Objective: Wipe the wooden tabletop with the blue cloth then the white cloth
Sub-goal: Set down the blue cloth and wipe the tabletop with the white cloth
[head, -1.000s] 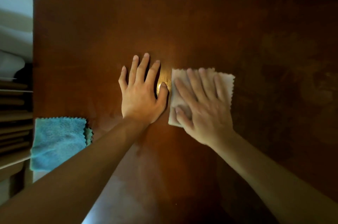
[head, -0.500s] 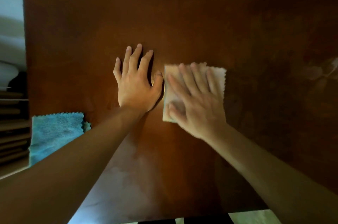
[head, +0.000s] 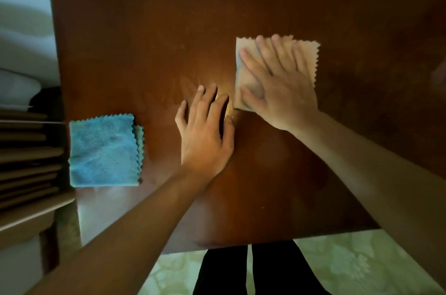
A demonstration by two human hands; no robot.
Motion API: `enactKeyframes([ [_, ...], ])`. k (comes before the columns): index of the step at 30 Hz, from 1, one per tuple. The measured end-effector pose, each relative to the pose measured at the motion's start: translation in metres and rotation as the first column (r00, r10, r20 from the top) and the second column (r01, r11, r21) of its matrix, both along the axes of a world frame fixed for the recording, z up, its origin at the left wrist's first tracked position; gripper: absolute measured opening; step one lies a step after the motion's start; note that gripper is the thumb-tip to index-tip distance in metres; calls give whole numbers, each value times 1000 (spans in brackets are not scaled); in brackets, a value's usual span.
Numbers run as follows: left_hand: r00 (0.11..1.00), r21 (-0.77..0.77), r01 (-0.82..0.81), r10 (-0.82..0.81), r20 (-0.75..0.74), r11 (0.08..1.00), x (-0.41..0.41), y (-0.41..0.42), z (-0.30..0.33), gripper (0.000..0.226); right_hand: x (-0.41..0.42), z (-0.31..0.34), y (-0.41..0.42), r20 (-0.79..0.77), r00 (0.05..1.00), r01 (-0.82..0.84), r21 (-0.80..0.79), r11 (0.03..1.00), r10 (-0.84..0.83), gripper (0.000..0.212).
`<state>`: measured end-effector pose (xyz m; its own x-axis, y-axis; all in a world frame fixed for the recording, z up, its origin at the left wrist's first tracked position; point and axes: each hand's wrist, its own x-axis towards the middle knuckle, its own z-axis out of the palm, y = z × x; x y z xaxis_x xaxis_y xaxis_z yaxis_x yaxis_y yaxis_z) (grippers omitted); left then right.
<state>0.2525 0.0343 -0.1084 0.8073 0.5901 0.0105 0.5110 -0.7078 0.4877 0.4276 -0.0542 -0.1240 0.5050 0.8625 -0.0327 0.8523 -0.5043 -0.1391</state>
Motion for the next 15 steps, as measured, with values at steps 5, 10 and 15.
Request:
enactKeyframes([
  [5,1000,-50,13,-13,17,999,-4,1,1,43,-67,1,-54,13,1000,2,39,999,-3,66],
  [10,999,53,54,-54,-6,997,-7,-1,-8,42,-86,-2,-77,-13,998,-59,59,997,60,69],
  [15,998,90,59,-61,20,994,-7,-2,-14,44,-44,-3,-49,11,999,-46,35,998,45,67],
])
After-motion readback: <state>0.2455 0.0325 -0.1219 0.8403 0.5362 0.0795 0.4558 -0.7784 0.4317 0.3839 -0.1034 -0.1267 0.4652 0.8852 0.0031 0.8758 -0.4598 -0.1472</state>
